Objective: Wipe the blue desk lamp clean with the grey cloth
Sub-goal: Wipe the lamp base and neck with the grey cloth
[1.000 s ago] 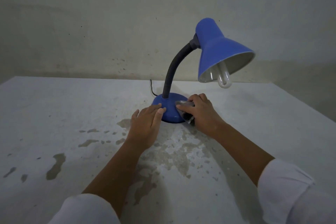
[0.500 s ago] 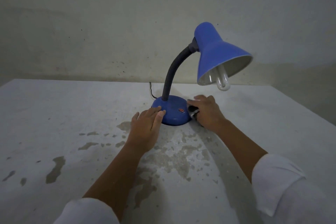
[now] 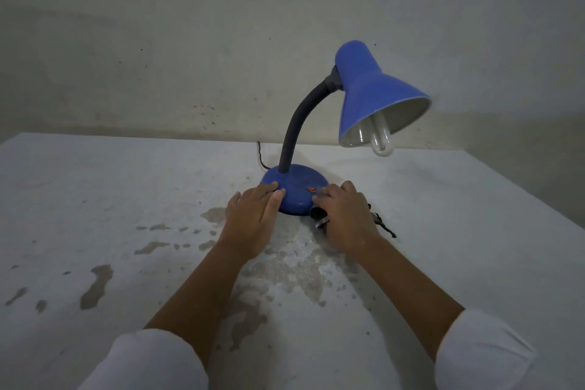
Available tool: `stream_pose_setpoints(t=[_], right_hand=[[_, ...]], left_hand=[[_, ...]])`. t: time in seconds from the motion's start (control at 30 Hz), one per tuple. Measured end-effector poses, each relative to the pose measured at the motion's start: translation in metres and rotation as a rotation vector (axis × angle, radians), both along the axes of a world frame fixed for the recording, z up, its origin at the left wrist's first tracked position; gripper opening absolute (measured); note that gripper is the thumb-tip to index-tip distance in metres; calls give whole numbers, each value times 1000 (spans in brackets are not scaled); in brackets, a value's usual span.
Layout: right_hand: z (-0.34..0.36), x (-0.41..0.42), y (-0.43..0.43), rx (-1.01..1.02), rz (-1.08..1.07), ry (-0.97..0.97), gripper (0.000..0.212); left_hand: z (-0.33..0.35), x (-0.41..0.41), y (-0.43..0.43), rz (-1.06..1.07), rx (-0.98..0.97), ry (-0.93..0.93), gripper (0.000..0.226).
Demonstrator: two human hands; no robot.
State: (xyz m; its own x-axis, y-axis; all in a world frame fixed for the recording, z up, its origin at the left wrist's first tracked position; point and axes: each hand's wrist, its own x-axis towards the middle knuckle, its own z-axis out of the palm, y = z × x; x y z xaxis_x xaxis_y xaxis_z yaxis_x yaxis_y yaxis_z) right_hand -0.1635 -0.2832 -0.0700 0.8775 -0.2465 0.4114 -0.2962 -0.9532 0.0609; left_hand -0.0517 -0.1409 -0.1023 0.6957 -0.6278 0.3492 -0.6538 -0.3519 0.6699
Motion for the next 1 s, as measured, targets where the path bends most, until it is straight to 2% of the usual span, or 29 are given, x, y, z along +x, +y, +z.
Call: stream_pose_setpoints(t=[0.1,0.13,0.2,0.3,0.37,0.47,0.53,0.6,0.67,0.73,0.8,0.87,0.93,1.0], right_hand=[[13,-4,-4,249,225,13,29],[16,-1,-10,347,208,-26,28],[17,4,-25,407,78,-138,29],[6,17,-28,370,-12,-102,30],[-4,24,-14,258,-66,-49,26],[-15,28,3,172,-84,-106,34],[-15,25,3,190,-66,-116,36],[-7,17,1,210,12,-76,30],[14,9,-4,364,71,-62,21],[32,4,-15,492,28,-52,19],[33,7,-25,500,-44,-110,19],[19,15,-23,436,-67,-94,16],[-7,26,-12,283,-64,-23,17],[-15,30,-1,205,-55,-38,20]], left_hand=[[1,-2,1,2,17,5,54],[2,-2,2,3,29,14,50],[3,-3,2,2,35,25,46],[4,-3,2,-2,28,32,46],[2,-1,2,-3,14,27,46],[1,-1,2,-1,-13,11,50],[0,0,1,-3,-19,7,51],[1,0,1,-3,-18,5,54],[0,1,1,-6,-7,9,56],[-1,2,1,-9,-13,5,62],[-1,2,1,-5,-12,8,62],[-1,1,1,-1,-5,5,60],[-2,1,1,0,-15,7,60],[-2,2,1,1,-35,14,59]])
